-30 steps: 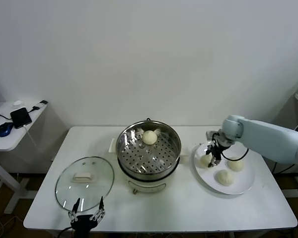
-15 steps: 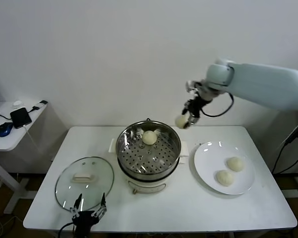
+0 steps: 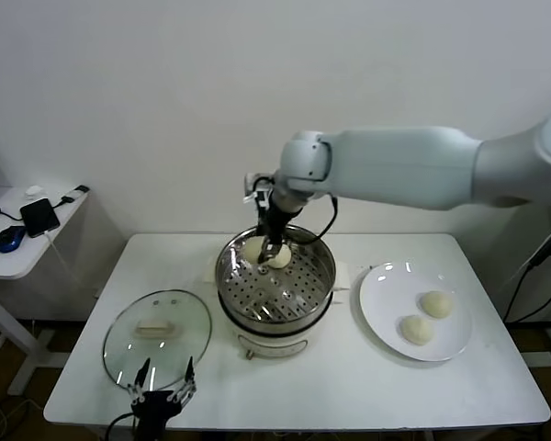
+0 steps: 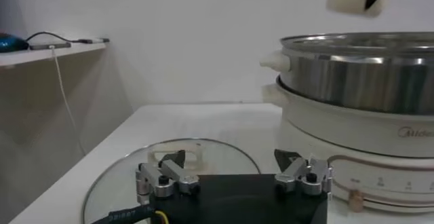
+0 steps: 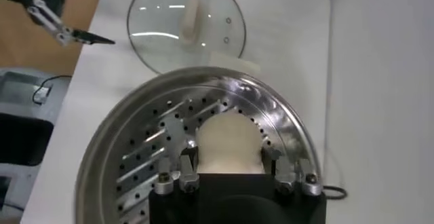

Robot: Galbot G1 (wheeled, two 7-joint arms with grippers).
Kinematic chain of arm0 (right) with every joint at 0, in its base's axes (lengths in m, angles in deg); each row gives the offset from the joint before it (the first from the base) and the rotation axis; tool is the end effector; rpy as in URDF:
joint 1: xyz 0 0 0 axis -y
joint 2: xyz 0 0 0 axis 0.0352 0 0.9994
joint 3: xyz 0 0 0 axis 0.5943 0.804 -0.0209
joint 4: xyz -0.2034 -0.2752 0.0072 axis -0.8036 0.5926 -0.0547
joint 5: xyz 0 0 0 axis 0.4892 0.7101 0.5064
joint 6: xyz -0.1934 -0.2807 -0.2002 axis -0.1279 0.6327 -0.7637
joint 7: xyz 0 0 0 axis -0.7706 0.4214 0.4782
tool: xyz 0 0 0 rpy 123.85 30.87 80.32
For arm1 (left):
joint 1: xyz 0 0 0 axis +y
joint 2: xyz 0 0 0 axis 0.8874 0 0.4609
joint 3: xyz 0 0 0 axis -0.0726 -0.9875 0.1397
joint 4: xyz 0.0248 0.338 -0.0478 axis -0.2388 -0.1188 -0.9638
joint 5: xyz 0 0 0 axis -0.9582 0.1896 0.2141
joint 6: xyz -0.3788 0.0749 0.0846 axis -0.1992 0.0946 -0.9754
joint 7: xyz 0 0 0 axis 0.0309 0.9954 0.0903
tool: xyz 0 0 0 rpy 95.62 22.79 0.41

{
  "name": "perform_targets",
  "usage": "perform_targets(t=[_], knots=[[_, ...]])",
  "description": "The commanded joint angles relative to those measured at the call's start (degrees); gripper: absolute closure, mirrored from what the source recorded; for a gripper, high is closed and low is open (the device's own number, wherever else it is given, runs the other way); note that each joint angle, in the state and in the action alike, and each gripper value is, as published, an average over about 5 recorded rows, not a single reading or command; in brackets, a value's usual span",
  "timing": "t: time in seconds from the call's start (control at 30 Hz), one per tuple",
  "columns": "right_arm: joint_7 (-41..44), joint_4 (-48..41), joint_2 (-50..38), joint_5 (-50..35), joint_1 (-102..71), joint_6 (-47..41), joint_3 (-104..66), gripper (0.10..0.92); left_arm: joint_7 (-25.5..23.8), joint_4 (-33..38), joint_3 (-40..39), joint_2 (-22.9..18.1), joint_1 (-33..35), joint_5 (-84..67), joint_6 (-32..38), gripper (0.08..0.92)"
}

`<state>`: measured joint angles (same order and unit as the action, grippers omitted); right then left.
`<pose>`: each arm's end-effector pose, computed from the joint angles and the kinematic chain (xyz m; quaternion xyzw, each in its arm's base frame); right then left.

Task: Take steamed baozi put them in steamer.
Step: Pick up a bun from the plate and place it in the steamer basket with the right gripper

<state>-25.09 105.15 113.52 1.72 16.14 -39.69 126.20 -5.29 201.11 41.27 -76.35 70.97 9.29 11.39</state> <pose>0.5484 0.2131 -0.0659 0.5499 -0.5741 0.5042 0.3376 0.1420 0.0151 -0.3658 0.0345 -0.9893 -0.0139 0.1413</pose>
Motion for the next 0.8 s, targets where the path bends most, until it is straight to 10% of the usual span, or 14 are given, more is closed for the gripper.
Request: perform_targets(t=[0.03,0.8], knots=[[-5.62,-3.23,4.83,1.41,-9.79,-4.04,-0.97,0.406,0.07,-0.11,0.04,0.06,0.24,0.02,0.15,0.177],[9.41,1.16,-8.33,5.32,4.69,10.86,1.39,0.203,0.41,1.0,-0.33,-0.02,0.41,-0.17,0.34,0.177]])
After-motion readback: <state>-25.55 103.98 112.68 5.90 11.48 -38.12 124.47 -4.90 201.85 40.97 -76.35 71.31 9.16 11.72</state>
